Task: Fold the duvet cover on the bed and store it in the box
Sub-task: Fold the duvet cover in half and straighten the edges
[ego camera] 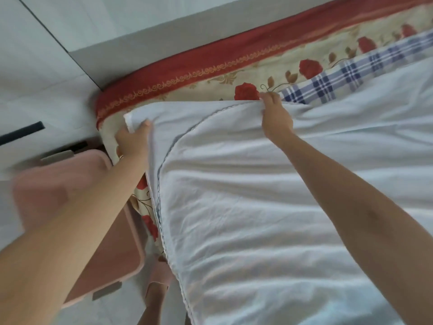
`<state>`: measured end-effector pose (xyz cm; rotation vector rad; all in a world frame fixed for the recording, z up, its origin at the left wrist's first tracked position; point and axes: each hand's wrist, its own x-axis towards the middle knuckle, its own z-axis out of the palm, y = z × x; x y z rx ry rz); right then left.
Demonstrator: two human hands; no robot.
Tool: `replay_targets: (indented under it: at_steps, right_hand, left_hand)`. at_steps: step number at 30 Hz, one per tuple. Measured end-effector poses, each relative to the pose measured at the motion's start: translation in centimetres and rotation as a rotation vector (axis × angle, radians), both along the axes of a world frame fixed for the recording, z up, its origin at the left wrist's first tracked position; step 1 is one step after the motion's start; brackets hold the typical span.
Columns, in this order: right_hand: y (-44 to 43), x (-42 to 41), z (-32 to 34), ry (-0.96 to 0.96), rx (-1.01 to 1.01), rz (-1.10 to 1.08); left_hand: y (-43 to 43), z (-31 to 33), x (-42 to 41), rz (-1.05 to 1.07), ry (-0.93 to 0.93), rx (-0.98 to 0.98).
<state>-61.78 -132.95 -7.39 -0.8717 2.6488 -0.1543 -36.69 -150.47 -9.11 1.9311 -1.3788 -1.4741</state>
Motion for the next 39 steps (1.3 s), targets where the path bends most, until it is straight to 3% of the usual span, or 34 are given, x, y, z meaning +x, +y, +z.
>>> replay_targets:
  at_steps: [3, 5, 11, 15, 22, 26, 28, 29, 31, 33, 35, 39]
  right_hand:
    - [-2.2, -2.8, -0.9, -0.019, 0.152, 0.145]
    - [-2.2, -3.5, -1.5, -0.032, 0.167, 0.132]
    - [-0.6, -6.3, -1.2, -0.067, 0.240, 0.076]
    - [-4.5, -8.1, -0.2, -0.073, 0.026, 0.002]
    - [-8.6, -8.8, -3.1, -0.144, -0.093, -0.172]
    - [-8.2, -4.5, -3.3, -0.183, -0.391, -0.032]
    - [-6.6, -0.6, -3.1, -0.112, -0.472, -0.003]
    - [-5.5, 1.6, -3.2, -0.022, -0.447, -0.018]
    - [-3.6, 6.0, -3.5, 0.071, -0.286, -0.019]
    - [-3.1, 8.4, -4.6, -0.012, -0.060, 0.105]
    - [-4.2, 7.8, -6.0, -0.023, 0.090, 0.266]
    - [-8.1, 4.3, -6.8, -0.100, 0.184, 0.395]
  left_hand:
    - [-1.4, -0.4, 0.0, -0.072, 0.016, -0.093]
    - [-1.4, -0.5, 0.4, -0.165, -0.037, -0.120]
    - [-2.1, -2.0, 1.5, -0.161, -0.115, -0.211]
    - [-2.5, -2.2, 1.4, -0.119, -0.162, -0.242]
    - [-4.2, -3.1, 2.1, -0.214, -0.274, -0.423]
    - [-3.4, -2.4, 0.3, -0.201, -0.422, -0.547]
    - [-1.1, -1.5, -0.5, -0.401, -0.446, -0.717]
    - [0.6, -1.3, -0.9, -0.612, -0.417, -0.816]
    - [3.4, -2.0, -0.8, -1.106, -0.412, -0.987]
    - [3.2, -3.6, -0.1, -1.376, -0.537, -1.002]
    - [1.2, -5.2, 0.6, -1.357, -0.677, -0.830]
    - [-1.5, -6.0, 0.9, -1.267, -0.899, -0.614]
